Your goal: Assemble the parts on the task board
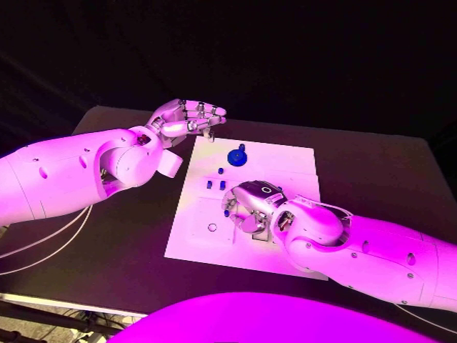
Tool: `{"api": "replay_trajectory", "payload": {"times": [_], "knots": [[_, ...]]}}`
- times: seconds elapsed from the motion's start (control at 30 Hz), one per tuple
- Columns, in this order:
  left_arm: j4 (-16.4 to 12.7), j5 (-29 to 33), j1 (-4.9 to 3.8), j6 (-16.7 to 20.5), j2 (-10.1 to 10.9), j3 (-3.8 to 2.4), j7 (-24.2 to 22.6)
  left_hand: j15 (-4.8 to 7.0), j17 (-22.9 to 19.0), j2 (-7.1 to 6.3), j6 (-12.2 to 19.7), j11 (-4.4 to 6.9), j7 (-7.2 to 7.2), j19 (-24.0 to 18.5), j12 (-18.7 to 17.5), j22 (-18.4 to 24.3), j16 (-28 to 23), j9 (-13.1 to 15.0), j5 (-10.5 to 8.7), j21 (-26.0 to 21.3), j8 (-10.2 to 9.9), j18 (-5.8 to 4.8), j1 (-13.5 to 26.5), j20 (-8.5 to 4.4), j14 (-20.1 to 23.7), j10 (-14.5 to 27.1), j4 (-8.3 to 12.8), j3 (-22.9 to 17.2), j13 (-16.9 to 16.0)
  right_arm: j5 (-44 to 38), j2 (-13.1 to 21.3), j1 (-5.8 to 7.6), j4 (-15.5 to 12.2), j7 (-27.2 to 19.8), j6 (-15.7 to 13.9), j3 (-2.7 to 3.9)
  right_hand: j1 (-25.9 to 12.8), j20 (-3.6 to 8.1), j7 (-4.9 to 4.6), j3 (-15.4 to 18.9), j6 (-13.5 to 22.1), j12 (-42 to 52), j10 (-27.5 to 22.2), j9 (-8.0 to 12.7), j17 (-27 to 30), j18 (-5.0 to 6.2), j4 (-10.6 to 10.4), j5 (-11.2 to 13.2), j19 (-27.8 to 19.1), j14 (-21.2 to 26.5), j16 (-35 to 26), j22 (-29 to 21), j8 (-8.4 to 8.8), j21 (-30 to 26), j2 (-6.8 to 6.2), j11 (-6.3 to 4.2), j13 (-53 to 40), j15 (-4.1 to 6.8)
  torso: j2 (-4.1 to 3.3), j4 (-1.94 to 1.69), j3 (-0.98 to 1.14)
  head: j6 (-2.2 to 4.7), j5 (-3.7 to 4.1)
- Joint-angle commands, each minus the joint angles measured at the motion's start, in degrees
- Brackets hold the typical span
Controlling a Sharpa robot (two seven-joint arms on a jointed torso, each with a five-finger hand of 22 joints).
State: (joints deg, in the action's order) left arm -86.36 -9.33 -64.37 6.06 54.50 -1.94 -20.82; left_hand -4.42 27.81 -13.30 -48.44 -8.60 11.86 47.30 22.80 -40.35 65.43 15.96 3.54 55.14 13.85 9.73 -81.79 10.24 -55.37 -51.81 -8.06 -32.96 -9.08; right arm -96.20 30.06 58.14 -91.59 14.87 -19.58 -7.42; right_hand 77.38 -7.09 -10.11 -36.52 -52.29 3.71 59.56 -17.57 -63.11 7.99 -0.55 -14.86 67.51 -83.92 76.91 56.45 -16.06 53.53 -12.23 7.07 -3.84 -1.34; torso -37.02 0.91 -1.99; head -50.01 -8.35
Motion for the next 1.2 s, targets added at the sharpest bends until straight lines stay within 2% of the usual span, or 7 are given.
{"api": "replay_trajectory", "payload": {"times": [0.03, 0.23, 0.43, 0.47, 0.8, 1.0, 1.2], "knots": [[-0.07, 0.28, -0.02, -1.03, 0.03, 0.0, 0.03, -0.06, -0.09, 0.37, 0.28, 0.07, 0.03, 0.36, 0.26, 0.09, -0.21, -0.05, 0.15, -0.28, -0.22, 0.82, -0.02, -0.12, 0.29, 0.5, -0.07, 0.35, 0.05, -0.71, 1.17, -0.14, -1.49, 0.48, -3.1, 0.1, 0.25, -0.09, -0.15, 0.05, 0.33, 0.26, -0.31, 0.03, -0.04, 0.75, 0.35, -0.02, -0.28, -0.58, -0.06, 0.02, 0.26, -0.14, -0.2, -0.02, 0.09, -0.46, 0.06, 0.04, 0.01, 0.01, 0.14], [-0.04, 0.3, -0.02, -1.06, 0.28, 0.07, 0.09, -0.06, -0.09, 0.37, 0.28, 0.07, 0.03, 0.36, 0.26, 0.09, -0.21, -0.05, 0.15, -0.28, -0.22, 0.82, -0.02, -0.12, 0.29, 0.5, -0.07, 0.35, 0.05, -0.34, 5.48, 0.61, -5.58, 0.76, -4.07, 1.02, 0.41, -0.13, -0.15, 0.3, -0.01, 0.57, -0.38, -0.06, -0.12, 0.75, 0.61, 0.02, -0.11, -0.59, 0.02, 0.16, 0.21, -0.03, -0.55, -0.03, 0.05, -0.46, 0.03, 0.21, -0.13, 0.01, 0.36], [0.05, 0.31, -0.01, -1.08, 0.48, 0.17, 0.11, -0.06, -0.12, 0.4, 0.42, 0.07, 0.02, 0.38, 0.26, 0.15, -0.26, -0.1, 0.14, -0.37, -0.29, 0.82, -0.02, -0.12, 0.33, 0.55, -0.08, 0.42, 0.06, 3.91, 10.74, 3.71, -8.12, -0.89, -1.11, 2.04, -0.47, -0.18, 0.09, 1.54, 0.04, 1.21, -0.58, -0.05, -0.49, 0.72, 0.12, 0.04, 0.06, -0.73, 0.37, 0.22, 0.63, -0.18, -1.43, -0.17, 0.02, -0.51, 0.1, 0.48, -0.14, 0.11, 0.96], [0.05, 0.31, -0.01, -1.1, 0.51, 0.19, 0.11, -0.06, -0.12, 0.4, 0.42, 0.07, 0.02, 0.38, 0.26, 0.15, -0.26, -0.1, 0.14, -0.37, -0.29, 0.82, -0.02, -0.12, 0.33, 0.55, -0.08, 0.42, 0.06, 4.36, 11.32, 4.14, -8.09, -1.38, -0.53, 2.11, -1.61, -0.3, 0.3, 3.6, 0.32, 1.53, -1.07, -0.03, -0.53, 0.69, -0.83, 1.98, 0.05, -0.76, 0.51, -0.11, 1.0, -0.79, -2.02, -0.27, 0.0, -0.48, 0.12, 0.52, -0.17, 0.17, 1.15], [-0.11, 0.31, -0.01, -1.18, 0.8, 0.35, 0.04, -0.06, -0.12, 0.4, 0.42, 0.07, 0.02, 0.38, 0.26, 0.15, -0.26, -0.1, 0.14, -0.37, -0.29, 0.82, -0.02, -0.12, 0.33, 0.55, -0.08, 0.42, 0.06, 6.5, 14.97, 6.52, -4.82, -3.72, 4.27, 2.38, 4.32, -0.38, 1.52, 20.52, 0.87, 6.54, -5.6, 0.16, -1.31, 0.61, -7.03, 0.92, 1.79, -0.45, 2.18, -1.6, 4.1, -4.32, 0.12, -0.14, -0.11, -0.81, 0.26, 1.05, -0.3, 0.66, 1.47], [-0.32, 0.31, -0.01, -1.23, 0.82, 0.37, -0.01, -0.06, -0.15, 0.42, 0.47, 0.09, -0.01, 0.41, 0.28, 0.2, -0.3, -0.12, 0.14, -0.45, -0.31, 0.83, -0.07, -0.11, 0.35, 0.57, -0.07, 0.47, 0.06, 5.82, 14.98, 6.7, -3.45, -2.98, 6.72, 2.38, 6.26, -0.44, 1.87, 22.68, 0.7, 7.53, -6.6, 0.2, -0.95, 0.64, -8.43, 0.6, 1.92, -0.31, 2.23, -1.77, 4.59, -4.92, 0.41, -0.02, -0.08, -0.89, 0.18, 0.89, -0.55, 0.95, 1.89], [-0.45, 0.3, -0.01, -1.28, 0.8, 0.37, -0.03, -0.06, -0.15, 0.42, 0.47, 0.09, -0.01, 0.41, 0.28, 0.2, -0.3, -0.12, 0.14, -0.45, -0.31, 0.83, -0.07, -0.11, 0.35, 0.57, -0.07, 0.47, 0.06, 4.29, 13.83, 6.65, -2.23, -1.93, 7.48, 2.28, 7.78, -0.38, 1.77, 22.65, 0.31, 8.58, -6.48, 0.19, -1.26, 0.59, -9.28, 0.78, 2.34, -0.43, 2.51, -1.37, 4.8, -4.72, 1.15, -0.12, -0.16, -0.81, 0.16, 0.81, -0.35, 0.82, 1.87]]}}
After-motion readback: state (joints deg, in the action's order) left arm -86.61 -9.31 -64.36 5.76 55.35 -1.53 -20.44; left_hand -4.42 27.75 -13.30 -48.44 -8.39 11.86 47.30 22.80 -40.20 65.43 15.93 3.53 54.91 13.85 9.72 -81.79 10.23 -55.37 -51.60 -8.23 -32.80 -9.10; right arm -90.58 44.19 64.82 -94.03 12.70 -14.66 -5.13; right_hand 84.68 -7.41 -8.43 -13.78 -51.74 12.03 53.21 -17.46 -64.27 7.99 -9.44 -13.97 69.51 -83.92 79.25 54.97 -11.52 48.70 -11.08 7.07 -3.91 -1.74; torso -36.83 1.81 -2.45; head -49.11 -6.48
